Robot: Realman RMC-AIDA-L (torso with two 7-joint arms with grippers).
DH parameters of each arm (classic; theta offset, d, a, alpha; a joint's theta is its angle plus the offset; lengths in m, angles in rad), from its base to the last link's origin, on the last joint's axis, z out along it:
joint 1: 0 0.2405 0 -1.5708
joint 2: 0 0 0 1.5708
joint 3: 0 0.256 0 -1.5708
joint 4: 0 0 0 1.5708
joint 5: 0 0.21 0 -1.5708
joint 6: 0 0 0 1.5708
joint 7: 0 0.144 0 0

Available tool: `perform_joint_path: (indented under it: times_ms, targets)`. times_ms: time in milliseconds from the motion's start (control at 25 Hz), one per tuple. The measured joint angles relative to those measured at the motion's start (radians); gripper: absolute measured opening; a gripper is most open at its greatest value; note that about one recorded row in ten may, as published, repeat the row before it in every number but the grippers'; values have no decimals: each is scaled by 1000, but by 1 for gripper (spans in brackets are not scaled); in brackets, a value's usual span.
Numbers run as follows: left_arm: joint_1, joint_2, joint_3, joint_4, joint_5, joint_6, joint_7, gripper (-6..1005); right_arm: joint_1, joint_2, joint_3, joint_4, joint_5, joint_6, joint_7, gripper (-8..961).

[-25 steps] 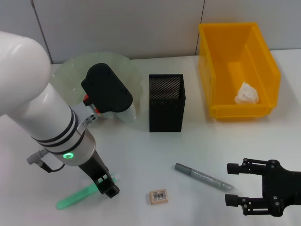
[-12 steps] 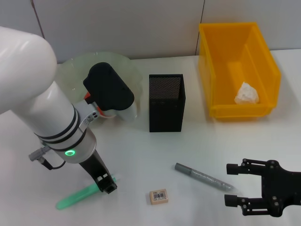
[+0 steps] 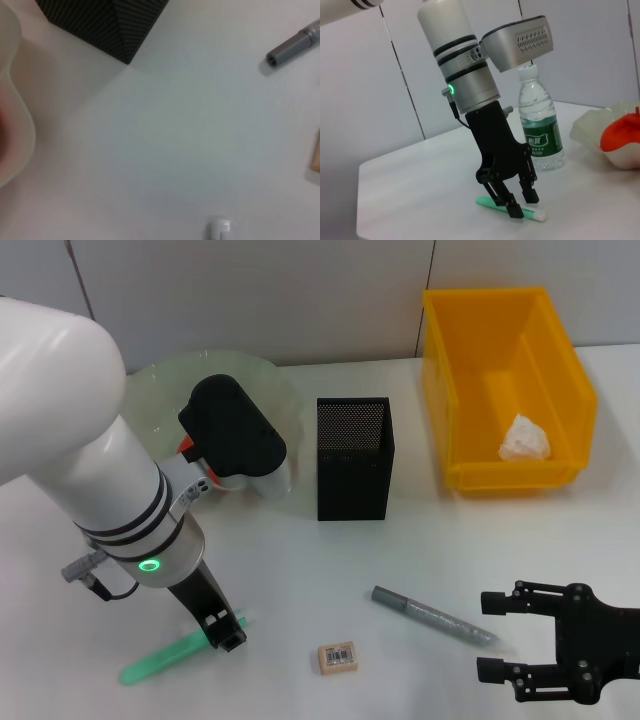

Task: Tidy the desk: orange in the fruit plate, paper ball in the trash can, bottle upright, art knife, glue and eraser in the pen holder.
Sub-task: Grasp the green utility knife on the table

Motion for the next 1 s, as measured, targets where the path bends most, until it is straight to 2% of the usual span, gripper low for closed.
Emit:
perform_joint_path:
  times_ms: [1000]
  targets:
    - [-23, 0, -8, -70, -6, -16, 34, 400, 0, 7, 1, 0, 0, 1, 0, 775]
